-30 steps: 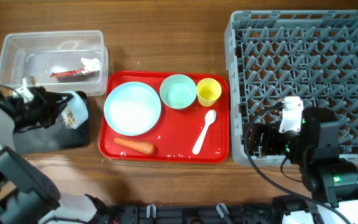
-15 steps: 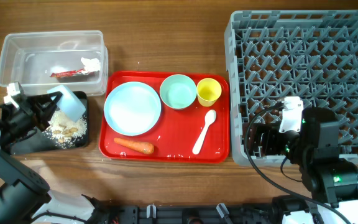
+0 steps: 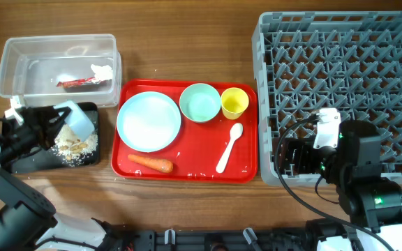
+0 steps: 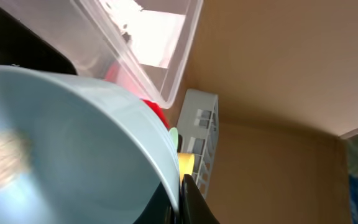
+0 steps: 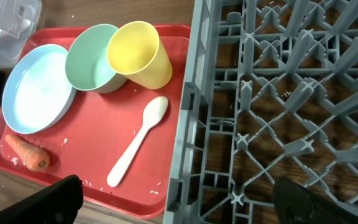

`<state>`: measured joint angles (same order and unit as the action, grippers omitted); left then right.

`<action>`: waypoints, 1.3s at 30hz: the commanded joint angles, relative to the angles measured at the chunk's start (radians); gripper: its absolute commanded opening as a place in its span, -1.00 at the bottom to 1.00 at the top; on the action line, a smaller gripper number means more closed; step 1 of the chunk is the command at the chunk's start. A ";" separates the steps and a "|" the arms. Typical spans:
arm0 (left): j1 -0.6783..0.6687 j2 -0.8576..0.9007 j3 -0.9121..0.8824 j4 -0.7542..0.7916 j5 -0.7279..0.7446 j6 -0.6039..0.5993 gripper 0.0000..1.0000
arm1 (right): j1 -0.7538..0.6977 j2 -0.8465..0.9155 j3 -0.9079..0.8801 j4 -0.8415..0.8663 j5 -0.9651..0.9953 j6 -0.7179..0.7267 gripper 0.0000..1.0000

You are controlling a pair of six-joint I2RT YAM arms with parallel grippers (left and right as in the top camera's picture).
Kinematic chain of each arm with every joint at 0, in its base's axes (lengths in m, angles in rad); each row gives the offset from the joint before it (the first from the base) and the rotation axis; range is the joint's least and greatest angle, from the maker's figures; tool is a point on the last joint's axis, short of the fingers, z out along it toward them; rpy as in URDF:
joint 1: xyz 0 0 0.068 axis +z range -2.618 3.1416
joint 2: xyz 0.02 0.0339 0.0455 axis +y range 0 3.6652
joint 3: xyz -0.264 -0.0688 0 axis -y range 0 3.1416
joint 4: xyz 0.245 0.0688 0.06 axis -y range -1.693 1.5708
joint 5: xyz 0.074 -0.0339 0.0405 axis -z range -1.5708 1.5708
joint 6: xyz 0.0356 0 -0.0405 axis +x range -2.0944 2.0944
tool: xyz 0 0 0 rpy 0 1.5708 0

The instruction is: Sort waste into correct bins and load items into the dishwasher rack

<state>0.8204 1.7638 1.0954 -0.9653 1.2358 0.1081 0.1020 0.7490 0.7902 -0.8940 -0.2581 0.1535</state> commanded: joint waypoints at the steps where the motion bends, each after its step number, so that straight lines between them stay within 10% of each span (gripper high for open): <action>1: 0.011 0.006 0.016 0.010 0.089 0.058 -0.92 | 0.003 0.000 0.018 -0.005 0.002 0.007 0.99; 10: 0.022 0.006 0.016 0.022 -0.061 -0.100 -0.92 | 0.003 0.000 0.018 -0.005 0.002 0.007 0.99; 13: 0.013 0.006 0.016 -0.023 0.131 0.093 -0.92 | 0.003 0.000 0.018 -0.005 0.002 0.011 1.00; 23: -0.053 -0.004 0.016 -0.045 0.069 0.048 -0.92 | 0.003 0.000 0.018 -0.005 0.002 0.014 0.99; 31: -0.551 -0.189 0.016 -0.018 -0.150 0.119 -0.92 | 0.003 0.000 0.018 -0.004 0.002 0.014 1.00; 39: -1.184 -0.168 0.016 0.132 -0.682 -0.177 -0.92 | 0.003 0.000 0.018 -0.004 0.002 0.033 0.99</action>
<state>-0.2379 1.5875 1.0996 -0.8631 0.7788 0.0895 0.1020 0.7490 0.7902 -0.8978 -0.2581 0.1719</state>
